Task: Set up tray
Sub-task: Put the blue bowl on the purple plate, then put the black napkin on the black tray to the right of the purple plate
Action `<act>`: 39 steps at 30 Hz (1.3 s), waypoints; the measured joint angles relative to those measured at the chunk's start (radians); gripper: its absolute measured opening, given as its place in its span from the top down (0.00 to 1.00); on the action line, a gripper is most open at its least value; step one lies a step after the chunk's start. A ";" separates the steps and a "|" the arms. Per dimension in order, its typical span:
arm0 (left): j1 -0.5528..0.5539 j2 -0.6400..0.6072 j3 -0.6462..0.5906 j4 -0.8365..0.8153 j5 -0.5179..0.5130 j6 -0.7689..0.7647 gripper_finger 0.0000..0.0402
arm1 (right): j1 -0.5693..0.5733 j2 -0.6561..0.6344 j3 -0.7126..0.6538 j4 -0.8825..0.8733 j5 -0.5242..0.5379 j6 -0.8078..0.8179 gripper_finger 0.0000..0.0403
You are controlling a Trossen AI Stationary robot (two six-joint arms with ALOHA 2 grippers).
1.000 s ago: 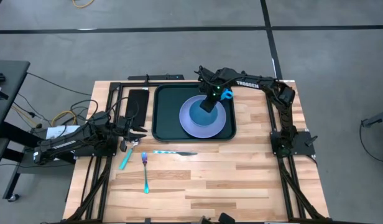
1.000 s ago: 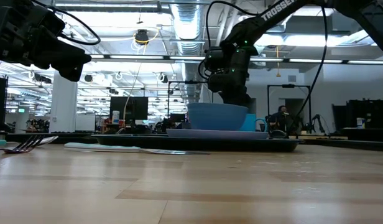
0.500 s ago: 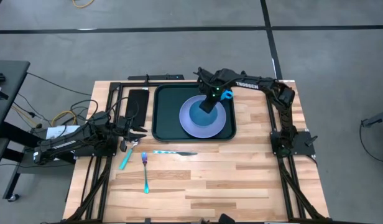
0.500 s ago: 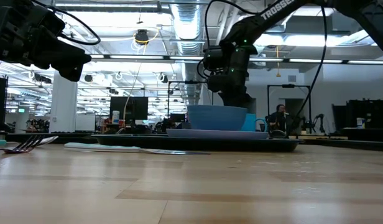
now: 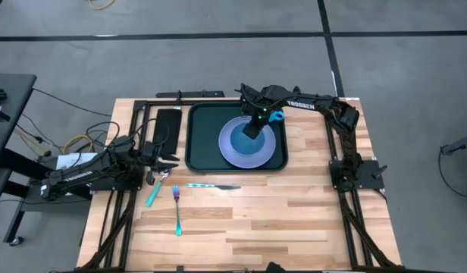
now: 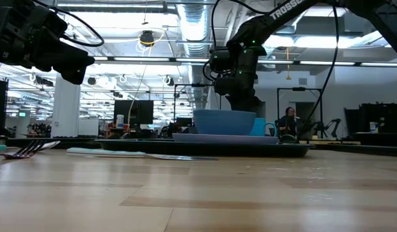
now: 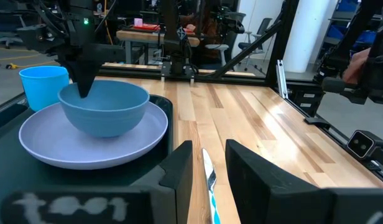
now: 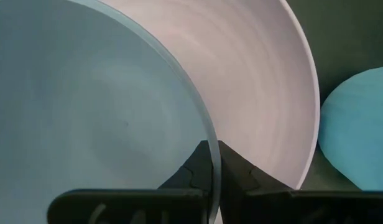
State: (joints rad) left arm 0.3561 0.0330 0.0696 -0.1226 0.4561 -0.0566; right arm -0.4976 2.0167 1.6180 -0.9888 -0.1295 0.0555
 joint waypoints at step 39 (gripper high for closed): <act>0.000 0.000 0.000 0.000 0.000 0.000 0.79 | 0.000 -0.001 0.000 -0.032 -0.001 -0.028 0.73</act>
State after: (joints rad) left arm 0.3558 0.0330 0.0696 -0.1223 0.4561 -0.0566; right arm -0.4976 2.0159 1.6176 -1.0204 -0.1307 0.0279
